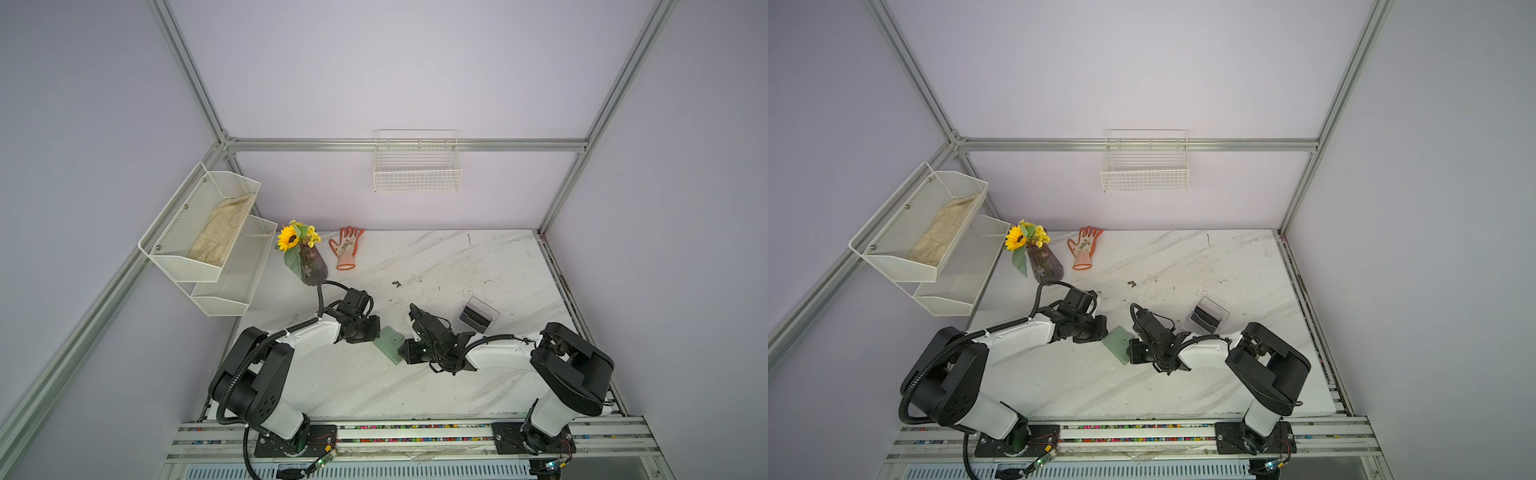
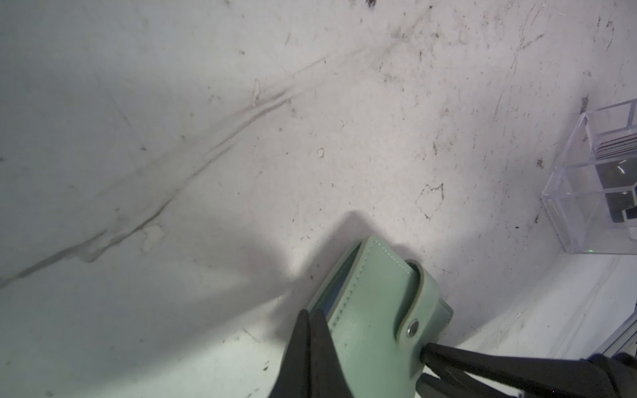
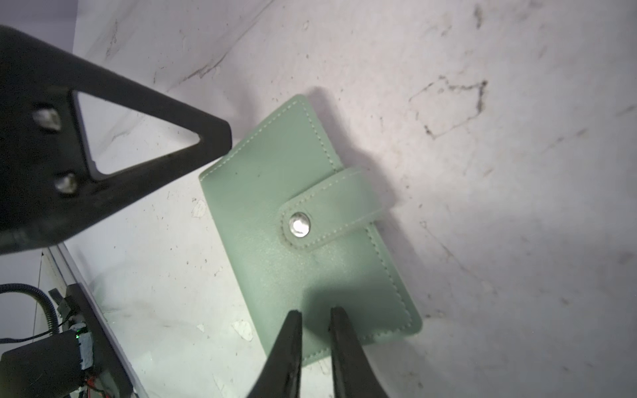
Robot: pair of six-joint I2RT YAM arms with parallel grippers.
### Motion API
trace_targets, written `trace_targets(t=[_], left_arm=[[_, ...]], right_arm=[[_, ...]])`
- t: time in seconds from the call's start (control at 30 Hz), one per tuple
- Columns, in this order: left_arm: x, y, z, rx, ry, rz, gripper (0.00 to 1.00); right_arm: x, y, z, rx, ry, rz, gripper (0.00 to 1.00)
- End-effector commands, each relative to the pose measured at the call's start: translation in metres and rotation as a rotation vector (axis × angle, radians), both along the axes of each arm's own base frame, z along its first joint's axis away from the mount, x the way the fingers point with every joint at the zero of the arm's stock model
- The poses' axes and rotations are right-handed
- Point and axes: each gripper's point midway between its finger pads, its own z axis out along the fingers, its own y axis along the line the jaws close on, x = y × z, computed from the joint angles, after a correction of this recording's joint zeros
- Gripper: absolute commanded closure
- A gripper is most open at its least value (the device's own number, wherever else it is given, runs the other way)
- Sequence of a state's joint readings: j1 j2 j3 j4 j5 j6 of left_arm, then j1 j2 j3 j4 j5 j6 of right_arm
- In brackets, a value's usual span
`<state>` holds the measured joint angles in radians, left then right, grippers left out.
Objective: Insert credit cards into a card holder
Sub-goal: Adjust the card holder at the center of the board, then open the card holder at the center of the board.
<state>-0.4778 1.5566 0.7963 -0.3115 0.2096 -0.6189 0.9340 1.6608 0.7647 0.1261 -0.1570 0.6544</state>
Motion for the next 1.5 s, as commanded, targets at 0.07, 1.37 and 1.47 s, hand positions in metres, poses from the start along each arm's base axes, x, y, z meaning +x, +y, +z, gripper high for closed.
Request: trace_targets(t=[0.07, 1.37, 1.47], left_arm=[[0.006, -0.014, -0.001, -0.075, 0.009, -0.010, 1.00], [0.000, -0.029, 0.078, -0.206, -0.045, -0.048, 1.00], [-0.004, -0.030, 0.082, -0.243, -0.060, -0.037, 1.00]], right_arm=[[0.014, -0.008, 0.008, -0.163, -0.073, 0.028, 0.69], [0.009, -0.016, -0.030, -0.413, -0.044, 0.062, 0.81], [0.003, -0.015, -0.036, -0.394, -0.014, 0.061, 0.84]])
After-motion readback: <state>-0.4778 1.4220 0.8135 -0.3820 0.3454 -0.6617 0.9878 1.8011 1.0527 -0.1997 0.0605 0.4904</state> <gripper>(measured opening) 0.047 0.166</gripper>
